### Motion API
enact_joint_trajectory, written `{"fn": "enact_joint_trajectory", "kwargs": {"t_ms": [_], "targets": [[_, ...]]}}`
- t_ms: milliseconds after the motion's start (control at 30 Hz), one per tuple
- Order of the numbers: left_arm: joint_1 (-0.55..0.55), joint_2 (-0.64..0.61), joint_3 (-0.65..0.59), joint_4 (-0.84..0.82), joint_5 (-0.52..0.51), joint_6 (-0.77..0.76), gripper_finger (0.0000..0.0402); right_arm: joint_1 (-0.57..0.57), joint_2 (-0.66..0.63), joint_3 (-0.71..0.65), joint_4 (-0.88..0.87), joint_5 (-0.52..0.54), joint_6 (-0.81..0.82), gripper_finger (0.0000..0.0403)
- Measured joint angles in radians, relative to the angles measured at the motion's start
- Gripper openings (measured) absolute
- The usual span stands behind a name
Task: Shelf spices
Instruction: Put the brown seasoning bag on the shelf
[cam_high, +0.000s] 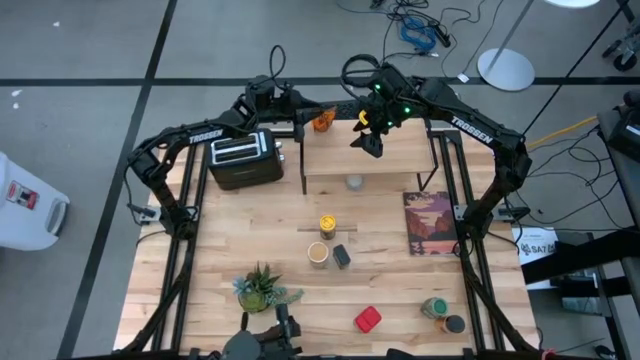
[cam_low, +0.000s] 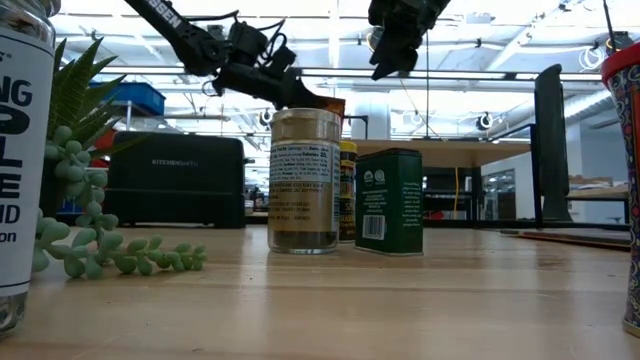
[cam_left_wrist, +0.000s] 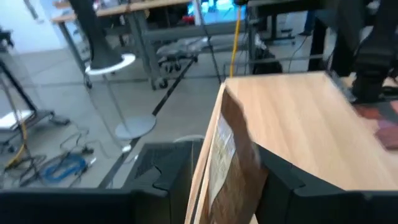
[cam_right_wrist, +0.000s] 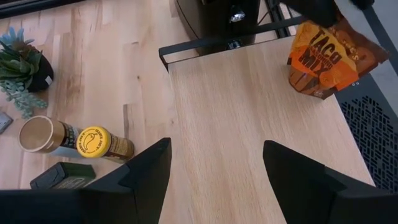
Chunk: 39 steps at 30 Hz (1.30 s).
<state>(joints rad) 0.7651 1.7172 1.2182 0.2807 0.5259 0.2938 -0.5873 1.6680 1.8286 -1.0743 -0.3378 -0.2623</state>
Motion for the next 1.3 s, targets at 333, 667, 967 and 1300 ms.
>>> {"fn": "enact_joint_trajectory", "kwargs": {"t_ms": [333,667,967,1300], "targets": [[0.0,0.003,0.0,-0.075,-0.035,0.027,0.0092,0.0,0.0,0.0,0.029,0.001,0.015,0.0242],[0.0,0.003,0.0,-0.07,-0.062,0.038,0.0011,-0.023,0.002,-0.002,0.165,0.001,0.015,0.0242],[0.0,0.002,0.002,-0.092,-0.089,0.054,0.0005,-0.055,0.004,-0.112,0.275,0.001,0.025,0.0242],[-0.013,-0.028,0.017,-0.016,-0.109,0.057,0.0002,-0.074,0.005,-0.156,0.277,-0.001,0.033,0.0242]]}}
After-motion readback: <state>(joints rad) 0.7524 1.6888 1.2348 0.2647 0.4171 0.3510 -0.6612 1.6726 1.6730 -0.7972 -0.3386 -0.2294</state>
